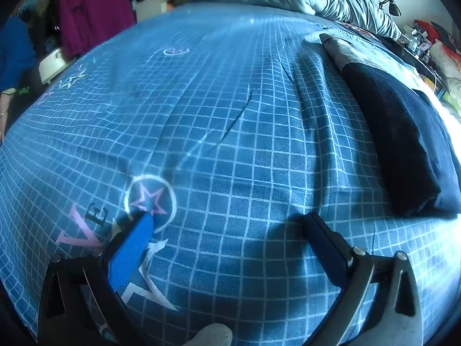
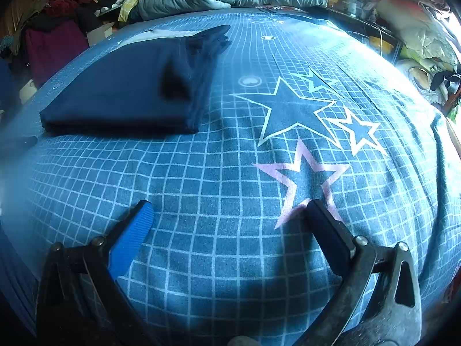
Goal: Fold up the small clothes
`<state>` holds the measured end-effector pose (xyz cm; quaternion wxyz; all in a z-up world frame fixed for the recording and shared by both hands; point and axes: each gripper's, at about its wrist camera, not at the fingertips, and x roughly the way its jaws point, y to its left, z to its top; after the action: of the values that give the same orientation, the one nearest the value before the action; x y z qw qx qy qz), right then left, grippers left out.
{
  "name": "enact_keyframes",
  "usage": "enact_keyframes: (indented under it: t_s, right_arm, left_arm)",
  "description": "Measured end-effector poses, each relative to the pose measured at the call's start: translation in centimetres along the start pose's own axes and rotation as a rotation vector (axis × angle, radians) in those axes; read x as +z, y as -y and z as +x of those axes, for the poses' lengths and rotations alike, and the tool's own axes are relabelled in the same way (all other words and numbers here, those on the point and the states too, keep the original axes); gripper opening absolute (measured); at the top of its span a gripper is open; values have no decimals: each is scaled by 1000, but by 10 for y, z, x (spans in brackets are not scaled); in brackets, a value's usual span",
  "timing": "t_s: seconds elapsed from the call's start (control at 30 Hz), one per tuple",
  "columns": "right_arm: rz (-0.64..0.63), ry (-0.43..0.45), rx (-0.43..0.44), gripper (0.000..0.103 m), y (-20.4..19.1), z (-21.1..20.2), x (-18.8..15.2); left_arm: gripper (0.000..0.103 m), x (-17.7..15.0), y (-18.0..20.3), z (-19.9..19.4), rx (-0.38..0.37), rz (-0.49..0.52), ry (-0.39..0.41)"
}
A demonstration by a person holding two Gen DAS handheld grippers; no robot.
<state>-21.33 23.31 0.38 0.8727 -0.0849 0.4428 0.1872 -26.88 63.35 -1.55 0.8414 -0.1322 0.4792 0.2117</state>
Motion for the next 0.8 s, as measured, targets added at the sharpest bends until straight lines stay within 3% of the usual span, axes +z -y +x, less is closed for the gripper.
enact_keyframes:
  t_s: [0.8]
  right_arm:
    - [10,12,-6,103,0,4,3]
  left_arm:
    - [103,1,0,1,2,1,-2]
